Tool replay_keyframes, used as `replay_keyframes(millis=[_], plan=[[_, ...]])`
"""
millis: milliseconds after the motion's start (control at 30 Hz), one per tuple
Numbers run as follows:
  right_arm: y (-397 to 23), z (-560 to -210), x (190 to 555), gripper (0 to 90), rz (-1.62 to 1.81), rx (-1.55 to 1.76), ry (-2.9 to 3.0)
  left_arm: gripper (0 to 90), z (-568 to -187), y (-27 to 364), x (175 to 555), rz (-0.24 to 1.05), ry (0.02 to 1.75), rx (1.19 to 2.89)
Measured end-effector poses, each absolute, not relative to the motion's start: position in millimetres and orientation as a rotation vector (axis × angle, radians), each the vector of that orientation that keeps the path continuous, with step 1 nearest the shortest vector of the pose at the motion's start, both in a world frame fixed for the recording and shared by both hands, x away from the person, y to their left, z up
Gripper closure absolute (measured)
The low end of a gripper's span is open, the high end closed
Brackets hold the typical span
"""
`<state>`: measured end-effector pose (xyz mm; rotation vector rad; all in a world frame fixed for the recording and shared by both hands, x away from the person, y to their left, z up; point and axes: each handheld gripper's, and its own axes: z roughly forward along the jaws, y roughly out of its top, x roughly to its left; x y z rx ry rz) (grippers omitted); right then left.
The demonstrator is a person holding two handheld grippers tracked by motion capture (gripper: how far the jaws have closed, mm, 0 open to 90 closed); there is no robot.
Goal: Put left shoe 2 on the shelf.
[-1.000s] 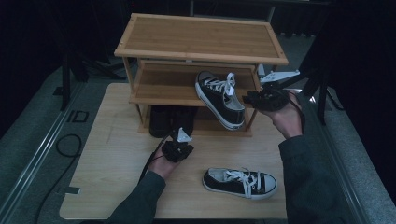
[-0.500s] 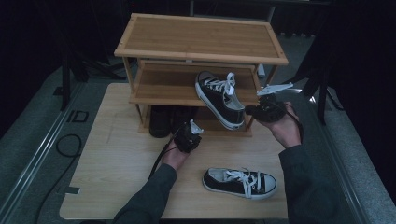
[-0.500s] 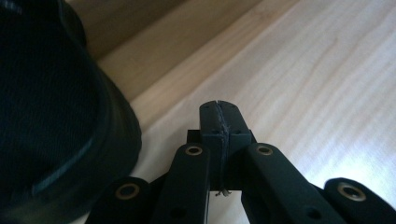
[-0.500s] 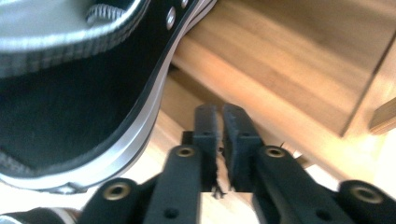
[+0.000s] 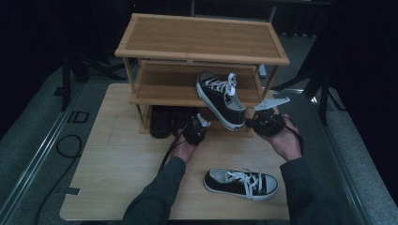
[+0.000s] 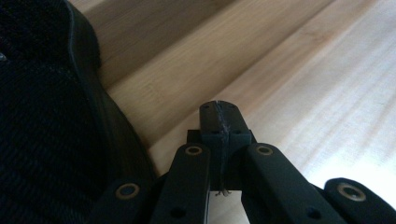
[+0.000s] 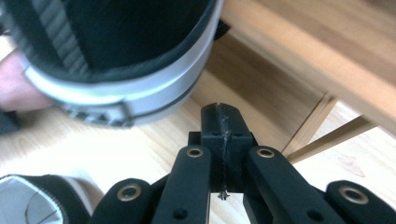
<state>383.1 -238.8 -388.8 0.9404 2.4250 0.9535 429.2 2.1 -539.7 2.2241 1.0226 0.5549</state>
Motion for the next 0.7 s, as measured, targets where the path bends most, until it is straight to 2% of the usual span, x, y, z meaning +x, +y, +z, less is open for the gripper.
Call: replay_keyframes(millis=[233,700], plan=[[-240.0,-393.0,365.0,89.9,0.969,0.899,2.442,89.6,-542.8,-1.2,438.4,0.587,1.053,2.219],[-228.6,-374.5,335.1,90.0,1.007,0.755,2.448,89.6,-545.1,-12.4,451.6,0.623,1.082,2.225]])
